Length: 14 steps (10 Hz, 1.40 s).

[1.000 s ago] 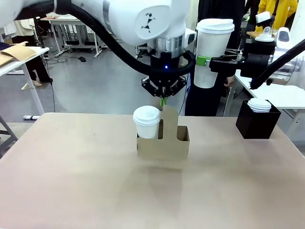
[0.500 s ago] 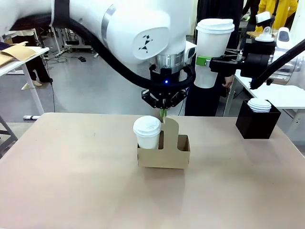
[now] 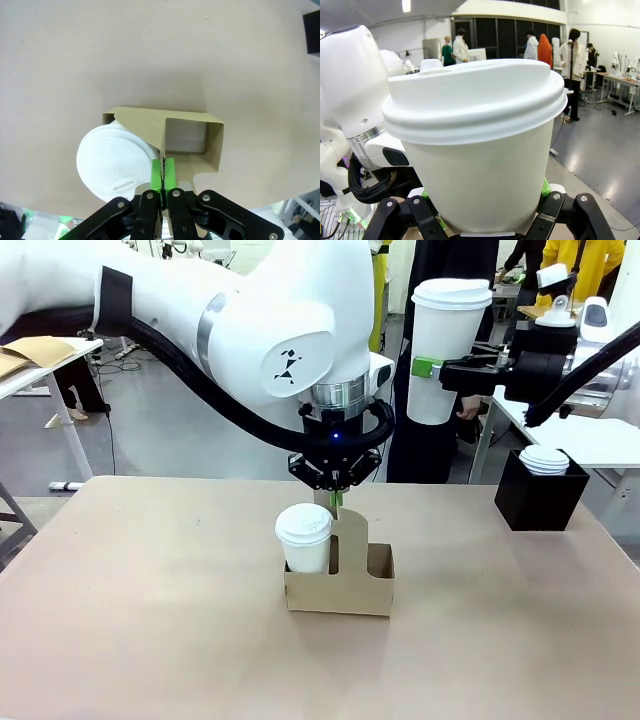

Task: Pour a drink into a cup and package it in a carrier.
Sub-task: Position the Cup Carrier in the center of the table, then insert the held 600 ml Paper Cup into the Cup Carrier.

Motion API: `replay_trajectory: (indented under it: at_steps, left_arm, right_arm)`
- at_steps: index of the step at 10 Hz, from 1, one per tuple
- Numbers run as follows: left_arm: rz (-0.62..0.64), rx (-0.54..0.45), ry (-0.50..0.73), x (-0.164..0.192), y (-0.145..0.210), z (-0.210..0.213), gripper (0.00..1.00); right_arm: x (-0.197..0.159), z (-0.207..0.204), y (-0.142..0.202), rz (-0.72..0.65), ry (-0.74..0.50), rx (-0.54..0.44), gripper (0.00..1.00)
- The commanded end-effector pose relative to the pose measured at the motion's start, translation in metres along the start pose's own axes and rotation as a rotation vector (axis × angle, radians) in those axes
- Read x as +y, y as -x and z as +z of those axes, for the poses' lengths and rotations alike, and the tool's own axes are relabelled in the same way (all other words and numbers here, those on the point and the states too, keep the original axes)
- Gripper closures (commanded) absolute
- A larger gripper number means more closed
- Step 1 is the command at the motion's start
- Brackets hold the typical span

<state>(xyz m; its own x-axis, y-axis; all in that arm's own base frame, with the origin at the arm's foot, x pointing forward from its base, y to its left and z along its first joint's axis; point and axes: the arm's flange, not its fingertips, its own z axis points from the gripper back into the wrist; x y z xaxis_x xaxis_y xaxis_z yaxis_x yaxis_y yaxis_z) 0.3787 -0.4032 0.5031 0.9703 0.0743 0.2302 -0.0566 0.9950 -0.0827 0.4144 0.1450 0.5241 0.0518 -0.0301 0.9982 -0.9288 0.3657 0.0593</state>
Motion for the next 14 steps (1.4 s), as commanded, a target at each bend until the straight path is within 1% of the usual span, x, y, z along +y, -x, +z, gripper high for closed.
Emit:
replay_trajectory:
  at_steps: [1,2,12,13,14]
  left_arm:
    - [-0.040,0.020,-0.034,0.007,0.005,-0.002,0.98]
    - [0.000,0.000,0.000,0.000,0.000,0.000,0.98]
    - [-0.010,0.002,0.000,-0.002,0.000,0.001,0.98]
    - [-0.044,0.010,0.058,0.002,-0.002,0.014,0.39]
    - [-0.062,0.026,0.086,0.005,-0.004,0.024,0.39]
  right_arm:
    - [0.000,-0.003,-0.002,0.019,0.019,-0.015,0.20]
    - [0.000,-0.003,-0.002,0.019,0.019,-0.015,0.20]
    - [0.000,-0.003,-0.002,0.019,0.019,-0.015,0.20]
    - [0.000,-0.003,-0.002,0.019,0.019,-0.015,0.20]
    - [0.000,-0.003,-0.002,0.019,0.019,-0.015,0.20]
